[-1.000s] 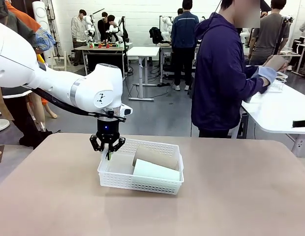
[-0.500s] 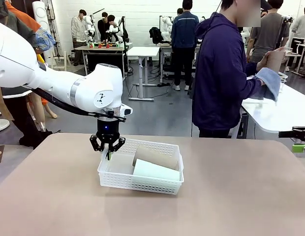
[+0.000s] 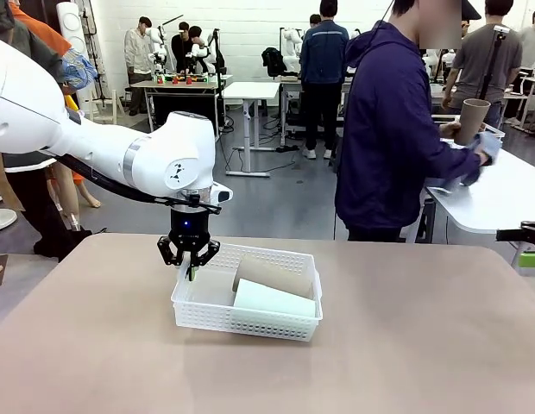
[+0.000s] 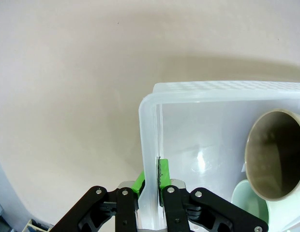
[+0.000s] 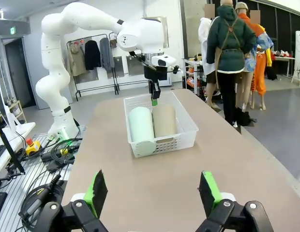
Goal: Clean and organize the cups into the basket.
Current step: Pick up the Reusable plastic cup from the right side of the table and stack it inside the Organizing basket in the center of the table.
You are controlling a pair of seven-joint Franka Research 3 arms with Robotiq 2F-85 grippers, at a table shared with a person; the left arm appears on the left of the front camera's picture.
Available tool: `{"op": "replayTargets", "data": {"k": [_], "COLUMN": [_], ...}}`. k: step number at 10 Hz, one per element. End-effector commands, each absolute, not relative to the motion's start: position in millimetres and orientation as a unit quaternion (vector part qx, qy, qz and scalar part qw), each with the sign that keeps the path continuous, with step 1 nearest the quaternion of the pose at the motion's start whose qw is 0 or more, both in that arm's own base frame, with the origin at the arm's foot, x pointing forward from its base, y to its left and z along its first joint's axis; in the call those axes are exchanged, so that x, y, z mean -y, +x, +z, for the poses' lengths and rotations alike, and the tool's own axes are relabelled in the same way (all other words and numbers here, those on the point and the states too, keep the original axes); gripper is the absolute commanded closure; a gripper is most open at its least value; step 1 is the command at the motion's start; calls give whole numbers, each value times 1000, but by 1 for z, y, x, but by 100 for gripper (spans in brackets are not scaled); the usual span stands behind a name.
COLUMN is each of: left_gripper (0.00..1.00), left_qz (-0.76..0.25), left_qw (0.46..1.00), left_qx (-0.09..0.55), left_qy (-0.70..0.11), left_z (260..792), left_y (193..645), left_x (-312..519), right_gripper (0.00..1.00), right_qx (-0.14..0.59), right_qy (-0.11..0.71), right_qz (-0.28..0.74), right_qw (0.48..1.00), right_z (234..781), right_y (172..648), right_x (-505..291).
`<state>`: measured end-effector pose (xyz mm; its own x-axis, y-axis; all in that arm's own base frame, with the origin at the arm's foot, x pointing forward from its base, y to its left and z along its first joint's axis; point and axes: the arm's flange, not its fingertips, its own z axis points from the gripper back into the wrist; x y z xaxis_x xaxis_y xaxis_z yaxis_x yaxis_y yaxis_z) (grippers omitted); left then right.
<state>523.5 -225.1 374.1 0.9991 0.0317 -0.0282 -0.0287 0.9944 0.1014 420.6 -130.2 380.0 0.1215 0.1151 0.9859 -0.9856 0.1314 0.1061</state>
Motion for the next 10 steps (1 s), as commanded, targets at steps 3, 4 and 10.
{"op": "replayTargets", "data": {"k": [3, 4, 10], "left_gripper": [100, 100, 100], "left_qz": [15, 15, 15], "left_qw": [999, 999, 999], "left_qx": [-13, -13, -13], "left_qy": [51, 51, 51], "left_z": [376, 376, 376], "left_y": [523, 523, 523], "left_x": [224, 224, 224], "right_gripper": [0, 0, 0], "right_qx": [470, 470, 470], "right_qy": [466, 466, 466], "right_qz": [471, 471, 471], "right_qw": [584, 584, 584], "right_z": [382, 382, 382], "right_y": [419, 419, 419], "right_x": [130, 130, 130]}}
